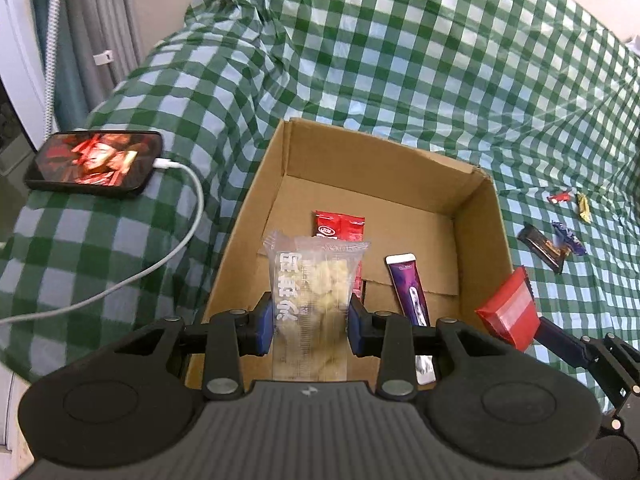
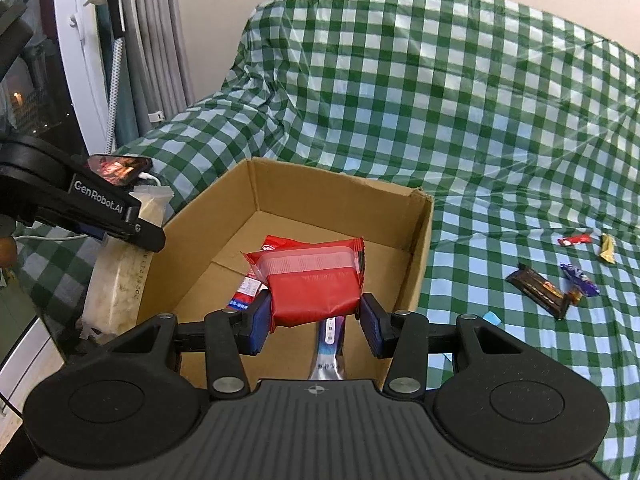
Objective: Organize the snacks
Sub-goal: 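Open both grippers to drop the cracker pack and red wrapper into the box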
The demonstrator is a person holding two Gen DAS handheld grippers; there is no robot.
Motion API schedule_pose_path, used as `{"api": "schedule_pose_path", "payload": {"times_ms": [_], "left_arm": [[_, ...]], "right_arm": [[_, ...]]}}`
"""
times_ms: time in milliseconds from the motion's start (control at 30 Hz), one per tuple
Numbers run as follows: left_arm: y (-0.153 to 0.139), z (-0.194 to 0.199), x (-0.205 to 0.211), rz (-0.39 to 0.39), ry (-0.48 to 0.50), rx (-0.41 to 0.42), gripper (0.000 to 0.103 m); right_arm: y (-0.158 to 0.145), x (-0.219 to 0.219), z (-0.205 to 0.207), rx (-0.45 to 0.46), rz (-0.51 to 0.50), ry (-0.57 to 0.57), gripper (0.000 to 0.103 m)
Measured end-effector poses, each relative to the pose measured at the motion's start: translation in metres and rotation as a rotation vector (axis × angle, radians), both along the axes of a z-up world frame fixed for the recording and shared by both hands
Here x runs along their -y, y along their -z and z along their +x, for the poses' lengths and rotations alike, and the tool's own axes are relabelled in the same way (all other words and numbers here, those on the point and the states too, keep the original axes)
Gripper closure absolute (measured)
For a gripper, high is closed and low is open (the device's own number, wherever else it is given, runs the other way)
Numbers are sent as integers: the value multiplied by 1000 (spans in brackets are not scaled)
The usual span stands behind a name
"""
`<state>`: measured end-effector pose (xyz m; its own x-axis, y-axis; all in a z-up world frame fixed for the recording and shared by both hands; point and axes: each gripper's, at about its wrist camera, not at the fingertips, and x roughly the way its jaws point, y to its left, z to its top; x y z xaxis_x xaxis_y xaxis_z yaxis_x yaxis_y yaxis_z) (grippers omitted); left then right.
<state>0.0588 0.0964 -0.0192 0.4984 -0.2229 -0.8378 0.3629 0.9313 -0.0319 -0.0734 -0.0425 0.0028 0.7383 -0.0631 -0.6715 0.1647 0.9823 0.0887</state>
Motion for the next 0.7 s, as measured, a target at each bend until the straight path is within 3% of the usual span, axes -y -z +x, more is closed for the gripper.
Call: {"api": "schedule_pose_path", "payload": {"times_ms": [567,600,633,667,700], "left_arm": [[60,53,31,98,6,-42,61],[62,52,31,117,-1,-19,57],[62,51,33,141,0,14,34],[60,48,34,167,16,47,3],[56,42,35,203,48,90,1]], "right_arm": [[54,21,49,-77,1,10,53],[56,21,51,-83,-2,7,48],[58,21,53,-94,-4,1,44],[59,21,56,-113,-7,-14,29],[59,19,57,-121,-20,-21,17]]}}
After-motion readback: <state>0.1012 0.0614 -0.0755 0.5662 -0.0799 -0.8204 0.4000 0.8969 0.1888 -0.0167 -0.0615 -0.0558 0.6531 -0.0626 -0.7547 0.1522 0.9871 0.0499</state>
